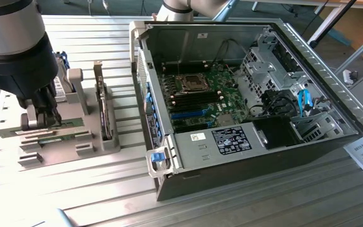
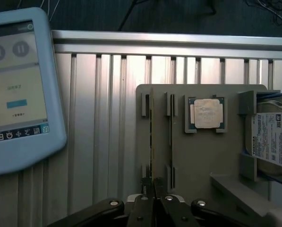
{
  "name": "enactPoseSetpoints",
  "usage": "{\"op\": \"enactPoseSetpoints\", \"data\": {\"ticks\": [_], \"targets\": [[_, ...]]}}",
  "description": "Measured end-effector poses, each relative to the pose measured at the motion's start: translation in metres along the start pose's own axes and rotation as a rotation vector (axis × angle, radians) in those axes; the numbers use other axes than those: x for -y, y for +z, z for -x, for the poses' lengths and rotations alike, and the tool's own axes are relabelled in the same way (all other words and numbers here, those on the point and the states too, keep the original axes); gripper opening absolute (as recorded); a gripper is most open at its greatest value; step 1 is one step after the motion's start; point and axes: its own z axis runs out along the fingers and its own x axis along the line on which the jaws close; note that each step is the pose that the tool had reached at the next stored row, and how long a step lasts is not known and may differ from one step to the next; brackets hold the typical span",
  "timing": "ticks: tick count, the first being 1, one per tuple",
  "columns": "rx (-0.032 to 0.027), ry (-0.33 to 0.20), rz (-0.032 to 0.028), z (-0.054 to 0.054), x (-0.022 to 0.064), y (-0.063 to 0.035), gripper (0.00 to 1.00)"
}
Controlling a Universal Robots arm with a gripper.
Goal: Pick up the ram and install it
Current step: 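Pick up the ram and move it above insertion slot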
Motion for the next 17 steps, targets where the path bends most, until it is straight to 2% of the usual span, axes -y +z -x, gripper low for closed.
{"op": "enactPoseSetpoints", "data": {"ticks": [4,8,12,17], "targets": [[0.0001,0.0,-0.0001,0.0,0.0001,-0.0134,0.12],[0.0,0.0,0.0,0.0,0.0002,-0.0202,0.12],[0.0,0.0,0.0,0.0,0.0004,-0.0327,0.12],[0.0,0.0,0.0,0.0,0.0006,-0.0406,0.12]]}}
